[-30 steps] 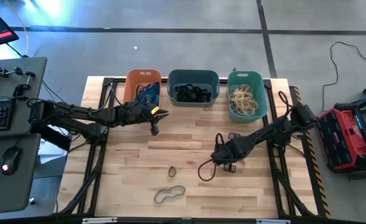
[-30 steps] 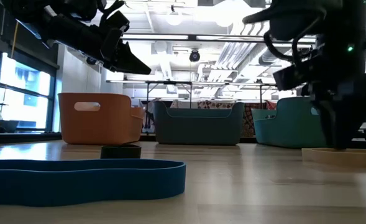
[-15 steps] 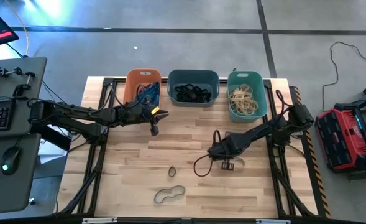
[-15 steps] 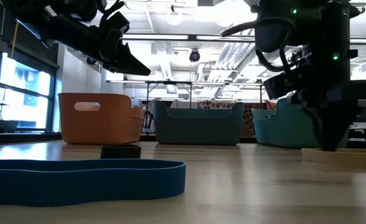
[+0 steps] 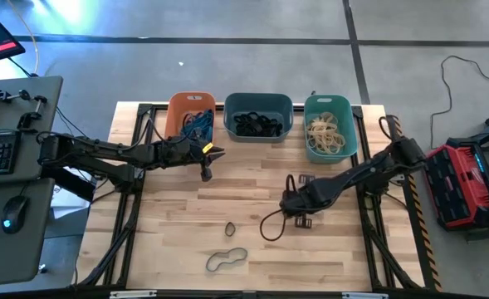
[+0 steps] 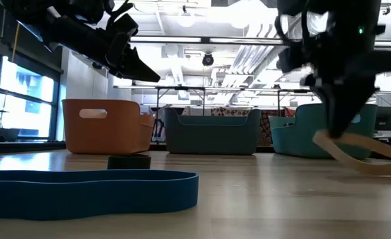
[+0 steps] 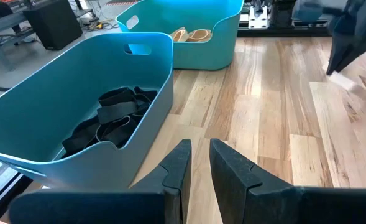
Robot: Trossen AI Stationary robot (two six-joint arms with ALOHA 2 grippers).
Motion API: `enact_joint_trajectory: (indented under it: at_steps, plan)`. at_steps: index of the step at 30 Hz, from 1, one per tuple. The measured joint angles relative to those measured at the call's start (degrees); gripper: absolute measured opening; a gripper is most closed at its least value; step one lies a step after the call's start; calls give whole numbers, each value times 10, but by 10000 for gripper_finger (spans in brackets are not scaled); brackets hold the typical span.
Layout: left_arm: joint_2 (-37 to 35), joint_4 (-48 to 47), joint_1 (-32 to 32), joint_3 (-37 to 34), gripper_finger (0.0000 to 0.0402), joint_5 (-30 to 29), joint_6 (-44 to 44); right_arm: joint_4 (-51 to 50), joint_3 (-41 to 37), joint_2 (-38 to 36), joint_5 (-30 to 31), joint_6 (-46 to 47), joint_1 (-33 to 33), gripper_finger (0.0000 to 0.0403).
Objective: Sort rubber bands into baskets
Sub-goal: Put the brown rubber band into the green bin
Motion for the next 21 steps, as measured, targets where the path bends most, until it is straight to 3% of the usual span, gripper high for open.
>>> enact_joint_trajectory:
  at_steps: [12,21]
  plan:
    - [0,0,0,0,48,0,0,-151,67,-51,210,108,43,0]
    - [0,0,0,0,48,0,0,-300,110,-76,354,204,17,0]
